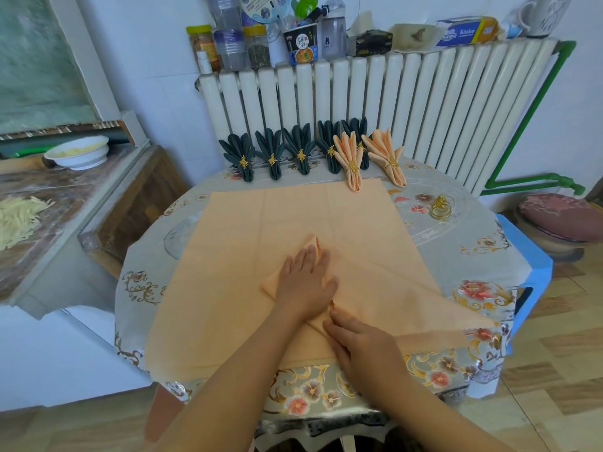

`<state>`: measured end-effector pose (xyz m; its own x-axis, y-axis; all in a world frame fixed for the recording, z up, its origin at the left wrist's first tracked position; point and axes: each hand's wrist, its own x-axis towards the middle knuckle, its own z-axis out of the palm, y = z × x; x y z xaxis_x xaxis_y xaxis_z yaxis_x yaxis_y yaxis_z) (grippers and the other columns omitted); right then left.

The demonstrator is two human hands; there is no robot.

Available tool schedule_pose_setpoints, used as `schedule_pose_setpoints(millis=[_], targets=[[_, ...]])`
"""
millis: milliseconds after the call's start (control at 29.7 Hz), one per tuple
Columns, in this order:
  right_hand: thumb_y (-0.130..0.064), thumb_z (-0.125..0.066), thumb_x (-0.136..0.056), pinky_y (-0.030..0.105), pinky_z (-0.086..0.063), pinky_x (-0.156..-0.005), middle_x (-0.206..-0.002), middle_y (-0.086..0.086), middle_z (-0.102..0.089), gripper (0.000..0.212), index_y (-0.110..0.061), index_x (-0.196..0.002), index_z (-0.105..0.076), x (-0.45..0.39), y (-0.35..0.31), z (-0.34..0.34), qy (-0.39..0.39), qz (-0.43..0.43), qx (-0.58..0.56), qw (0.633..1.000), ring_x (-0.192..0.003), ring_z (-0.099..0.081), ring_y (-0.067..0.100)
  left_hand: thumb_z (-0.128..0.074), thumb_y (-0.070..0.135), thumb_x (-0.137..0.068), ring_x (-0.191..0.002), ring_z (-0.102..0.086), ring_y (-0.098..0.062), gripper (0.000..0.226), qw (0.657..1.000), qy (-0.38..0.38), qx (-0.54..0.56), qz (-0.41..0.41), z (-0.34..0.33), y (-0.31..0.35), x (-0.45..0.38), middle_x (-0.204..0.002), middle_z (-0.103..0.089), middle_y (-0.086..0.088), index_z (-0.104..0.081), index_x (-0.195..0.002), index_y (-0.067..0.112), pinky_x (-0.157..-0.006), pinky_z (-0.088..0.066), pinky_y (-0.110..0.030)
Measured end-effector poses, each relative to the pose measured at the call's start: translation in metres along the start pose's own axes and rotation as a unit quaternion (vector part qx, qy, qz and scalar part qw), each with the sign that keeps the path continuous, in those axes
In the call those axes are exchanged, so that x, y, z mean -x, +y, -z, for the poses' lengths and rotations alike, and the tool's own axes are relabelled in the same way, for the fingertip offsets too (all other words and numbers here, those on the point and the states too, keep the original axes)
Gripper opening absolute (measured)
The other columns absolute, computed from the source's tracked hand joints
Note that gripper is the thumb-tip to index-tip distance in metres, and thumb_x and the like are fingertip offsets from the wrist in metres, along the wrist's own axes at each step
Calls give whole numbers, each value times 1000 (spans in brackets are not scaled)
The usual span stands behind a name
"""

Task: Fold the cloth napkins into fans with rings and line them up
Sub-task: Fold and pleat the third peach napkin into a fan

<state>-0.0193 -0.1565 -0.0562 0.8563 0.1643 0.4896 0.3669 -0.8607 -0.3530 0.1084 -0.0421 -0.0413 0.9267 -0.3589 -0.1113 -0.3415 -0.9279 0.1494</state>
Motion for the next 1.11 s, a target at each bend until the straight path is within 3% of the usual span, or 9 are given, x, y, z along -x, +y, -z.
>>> schedule_pose_setpoints(millis=[168,269,438,505,606,775,876,1010,1111], targets=[[-34,-43,-84,22,-54,-78,-111,-3,-70,38,-22,-103,-74,4,-2,7,-57,18,14,998,-97,-68,11,-20,53,-98,-147,11,-15,64,1000,-3,-2,-1,-1,0,2,-161,9,-3,2,-153,29,-119,8,-40],[-33,-44,-85,23,-51,-83,-112,-3,-69,38,-22,-109,-72,-2,6,20,-41,21,21,999,-99,-66,13,-20,53,-98,-147,10,-15,64,1000,0,-9,1,0,0,1,-161,8,-3,2,-153,29,-119,7,-40],[-17,-55,-81,40,-51,-86,-110,9,-70,32,-12,-109,-71,-24,60,43,-21,-120,97,988,-97,-65,31,-18,54,-98,-147,10,-15,64,1000,2,-11,-1,1,1,1,-161,9,-2,5,-153,29,-119,7,-40],[-14,-53,-86,40,-46,-87,-114,10,-67,38,-12,-122,-62,-29,82,55,-84,-179,138,970,-100,-60,34,-18,53,-98,-147,10,-15,64,1000,-1,-10,1,1,0,2,-161,9,-2,6,-153,30,-119,7,-39],[-29,-50,-90,34,-43,-86,-113,0,-63,46,-25,-135,-47,-40,100,72,-157,-227,160,948,-104,-55,23,-17,53,-98,-147,10,-16,63,1000,-4,-17,3,4,-5,1,-161,10,-2,7,-152,31,-119,7,-40],[-40,-56,-90,31,-46,-83,-112,-1,-60,44,-25,-129,-43,-50,116,91,-288,-238,76,925,-99,-57,17,-17,52,-99,-147,10,-16,60,1000,-2,-19,-6,-1,-3,-1,-161,9,-2,9,-151,36,-119,6,-40],[-40,-56,-90,29,-45,-78,-96,-6,-55,43,-25,-128,-41,-51,122,97,-325,-193,75,923,-88,-55,15,-17,51,-99,-148,9,-17,59,1000,2,-19,-10,-1,-1,-1,-161,8,-3,8,-151,37,-119,5,-40],[-31,-60,-90,27,-44,-81,-101,-1,-55,44,-41,-126,-36,-61,124,117,-383,-177,-3,906,-90,-56,15,-18,51,-99,-148,8,-16,59,1000,8,-17,-11,0,-1,0,-161,8,-3,8,-151,37,-119,4,-39],[-21,-55,-93,19,-39,-77,-92,-25,-61,37,-47,-118,-51,-81,122,138,-454,-198,-85,864,-84,-57,-6,-18,52,-99,-147,9,-16,60,1000,11,-16,-14,-2,-1,0,-161,8,-2,9,-150,39,-119,5,-39]])
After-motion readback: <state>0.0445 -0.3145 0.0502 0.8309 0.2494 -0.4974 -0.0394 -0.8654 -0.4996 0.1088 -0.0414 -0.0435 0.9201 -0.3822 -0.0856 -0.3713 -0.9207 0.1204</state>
